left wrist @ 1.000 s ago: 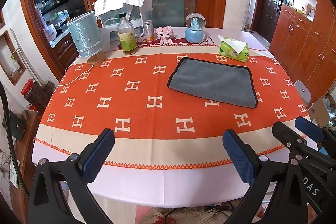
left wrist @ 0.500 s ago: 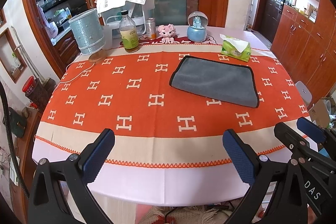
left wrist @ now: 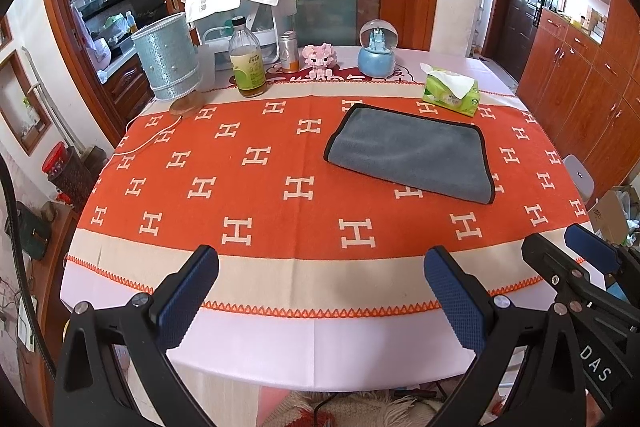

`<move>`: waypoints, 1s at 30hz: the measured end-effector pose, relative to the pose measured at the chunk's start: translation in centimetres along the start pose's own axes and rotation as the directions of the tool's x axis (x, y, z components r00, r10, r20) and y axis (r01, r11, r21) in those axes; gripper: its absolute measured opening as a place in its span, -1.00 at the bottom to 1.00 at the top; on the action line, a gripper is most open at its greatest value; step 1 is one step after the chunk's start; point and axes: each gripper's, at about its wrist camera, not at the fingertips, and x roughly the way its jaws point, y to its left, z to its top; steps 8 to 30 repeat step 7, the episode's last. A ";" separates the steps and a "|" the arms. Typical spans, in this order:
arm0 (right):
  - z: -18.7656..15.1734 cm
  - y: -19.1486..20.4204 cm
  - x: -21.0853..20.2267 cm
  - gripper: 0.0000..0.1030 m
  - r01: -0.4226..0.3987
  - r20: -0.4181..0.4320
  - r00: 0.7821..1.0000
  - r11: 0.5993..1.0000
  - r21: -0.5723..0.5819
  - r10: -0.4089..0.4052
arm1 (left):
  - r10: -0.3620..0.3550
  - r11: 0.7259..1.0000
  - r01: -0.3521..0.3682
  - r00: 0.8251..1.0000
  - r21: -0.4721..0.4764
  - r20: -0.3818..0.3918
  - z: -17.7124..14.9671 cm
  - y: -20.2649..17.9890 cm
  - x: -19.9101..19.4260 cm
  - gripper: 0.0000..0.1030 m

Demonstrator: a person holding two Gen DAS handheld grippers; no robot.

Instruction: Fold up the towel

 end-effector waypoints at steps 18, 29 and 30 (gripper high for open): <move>-0.2 0.2 0.2 0.06 -0.007 -0.005 1.000 1.000 0.003 0.007 | 0.004 1.000 -0.004 1.000 0.001 -0.003 -0.2 0.1 0.0 0.98; -0.2 0.2 0.2 0.06 -0.007 -0.005 1.000 1.000 0.003 0.007 | 0.004 1.000 -0.004 1.000 0.001 -0.003 -0.2 0.1 0.0 0.98; -0.2 0.2 0.2 0.06 -0.007 -0.005 1.000 1.000 0.003 0.007 | 0.004 1.000 -0.004 1.000 0.001 -0.003 -0.2 0.1 0.0 0.98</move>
